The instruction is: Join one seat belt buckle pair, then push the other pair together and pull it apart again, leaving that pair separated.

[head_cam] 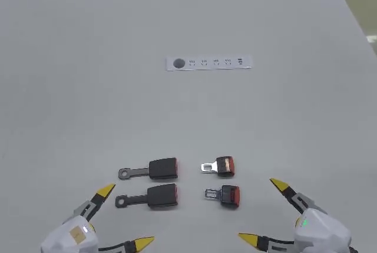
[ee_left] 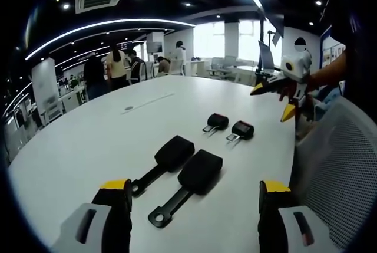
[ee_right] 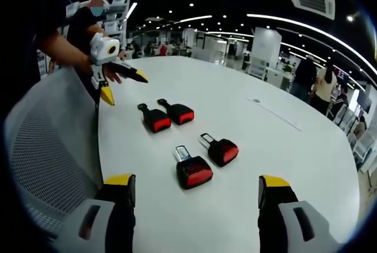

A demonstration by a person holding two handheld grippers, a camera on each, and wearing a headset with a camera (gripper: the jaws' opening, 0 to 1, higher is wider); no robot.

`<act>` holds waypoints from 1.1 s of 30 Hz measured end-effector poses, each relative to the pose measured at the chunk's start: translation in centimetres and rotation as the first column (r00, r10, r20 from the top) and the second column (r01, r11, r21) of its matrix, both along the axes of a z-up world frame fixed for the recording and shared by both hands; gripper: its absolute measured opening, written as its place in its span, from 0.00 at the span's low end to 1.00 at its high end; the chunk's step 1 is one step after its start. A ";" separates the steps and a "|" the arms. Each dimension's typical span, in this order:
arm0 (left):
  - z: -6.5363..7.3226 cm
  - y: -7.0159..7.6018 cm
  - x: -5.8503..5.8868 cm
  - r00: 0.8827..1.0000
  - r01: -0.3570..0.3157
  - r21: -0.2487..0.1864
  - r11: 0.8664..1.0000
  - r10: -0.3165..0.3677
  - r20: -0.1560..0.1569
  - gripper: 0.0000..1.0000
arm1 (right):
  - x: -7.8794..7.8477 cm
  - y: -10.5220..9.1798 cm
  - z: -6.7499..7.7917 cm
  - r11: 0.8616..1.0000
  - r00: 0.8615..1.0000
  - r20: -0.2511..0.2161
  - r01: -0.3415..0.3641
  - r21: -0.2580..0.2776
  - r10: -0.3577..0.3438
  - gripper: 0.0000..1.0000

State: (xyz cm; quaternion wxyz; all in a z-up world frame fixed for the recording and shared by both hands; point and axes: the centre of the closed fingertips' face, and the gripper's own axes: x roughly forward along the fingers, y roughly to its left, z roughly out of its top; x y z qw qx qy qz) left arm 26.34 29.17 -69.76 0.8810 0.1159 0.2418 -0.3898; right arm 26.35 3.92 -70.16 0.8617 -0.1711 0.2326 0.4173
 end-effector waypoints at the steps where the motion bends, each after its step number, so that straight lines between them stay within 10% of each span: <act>1: -0.2 0.0 0.0 1.000 0.004 0.003 1.000 -0.004 -0.002 0.90 | 0.0 0.0 0.0 1.000 1.000 0.000 -0.003 -0.002 0.003 0.86; 15: -1.5 -0.8 0.6 0.992 0.124 0.087 0.988 -0.121 -0.030 0.78 | 0.7 0.4 -0.8 0.992 0.995 -0.004 -0.099 -0.076 0.099 0.72; 33: -3.7 -2.7 1.3 0.954 0.297 0.217 0.930 -0.285 -0.089 0.60 | 1.1 1.8 -3.2 0.958 0.968 -0.080 -0.248 -0.142 0.238 0.53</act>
